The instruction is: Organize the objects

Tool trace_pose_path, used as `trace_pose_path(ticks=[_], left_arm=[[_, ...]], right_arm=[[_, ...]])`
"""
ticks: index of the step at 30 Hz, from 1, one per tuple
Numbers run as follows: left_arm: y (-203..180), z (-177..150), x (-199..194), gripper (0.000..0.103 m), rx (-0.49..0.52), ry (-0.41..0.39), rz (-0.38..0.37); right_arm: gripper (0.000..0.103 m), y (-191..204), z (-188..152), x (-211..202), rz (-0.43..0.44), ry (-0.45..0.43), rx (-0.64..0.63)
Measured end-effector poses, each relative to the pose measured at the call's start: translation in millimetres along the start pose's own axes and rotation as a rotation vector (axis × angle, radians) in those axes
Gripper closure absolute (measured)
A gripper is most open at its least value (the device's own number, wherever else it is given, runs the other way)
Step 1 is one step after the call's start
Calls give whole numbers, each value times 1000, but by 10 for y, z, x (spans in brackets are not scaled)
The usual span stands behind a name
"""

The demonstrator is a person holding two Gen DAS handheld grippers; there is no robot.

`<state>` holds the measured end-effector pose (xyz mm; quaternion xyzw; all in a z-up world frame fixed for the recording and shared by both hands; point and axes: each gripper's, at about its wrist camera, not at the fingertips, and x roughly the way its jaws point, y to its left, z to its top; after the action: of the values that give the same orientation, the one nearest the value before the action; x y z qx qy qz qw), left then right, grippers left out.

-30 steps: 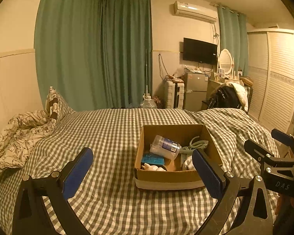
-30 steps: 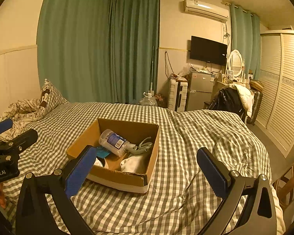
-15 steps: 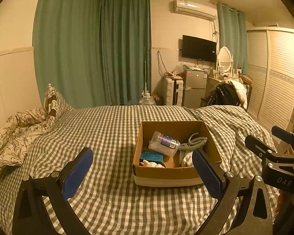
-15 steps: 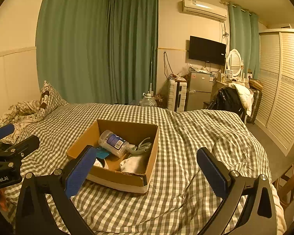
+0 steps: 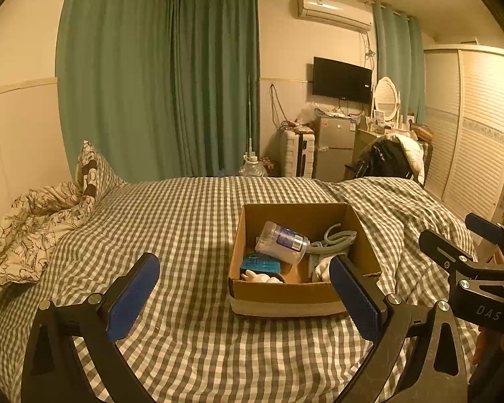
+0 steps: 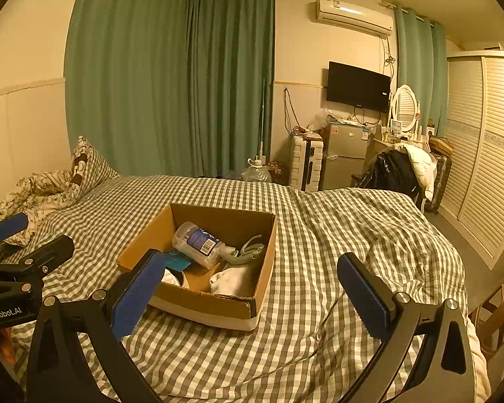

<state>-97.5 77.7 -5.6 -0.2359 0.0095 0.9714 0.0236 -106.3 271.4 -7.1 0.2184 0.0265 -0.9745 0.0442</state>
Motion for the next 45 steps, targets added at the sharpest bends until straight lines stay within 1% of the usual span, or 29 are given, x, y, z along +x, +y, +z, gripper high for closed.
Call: trace_pose_path(ticks=[11, 28, 37, 41, 45], left_arm=[[1, -28, 34, 0, -1, 20, 9], [-14, -38, 23, 0, 9, 24, 20], [-35, -43, 24, 0, 20, 22, 36], [-59, -41, 29, 0, 33, 20, 52], [-67, -30, 16, 0, 36, 14, 50]], right_arm=[[0, -24, 3, 2, 9, 5, 17], [0, -48, -2, 16, 9, 8, 24], [0, -38, -7, 24, 12, 10, 28], [0, -41, -7, 41, 31, 15, 42], [0, -33, -10, 43, 4, 14, 35]])
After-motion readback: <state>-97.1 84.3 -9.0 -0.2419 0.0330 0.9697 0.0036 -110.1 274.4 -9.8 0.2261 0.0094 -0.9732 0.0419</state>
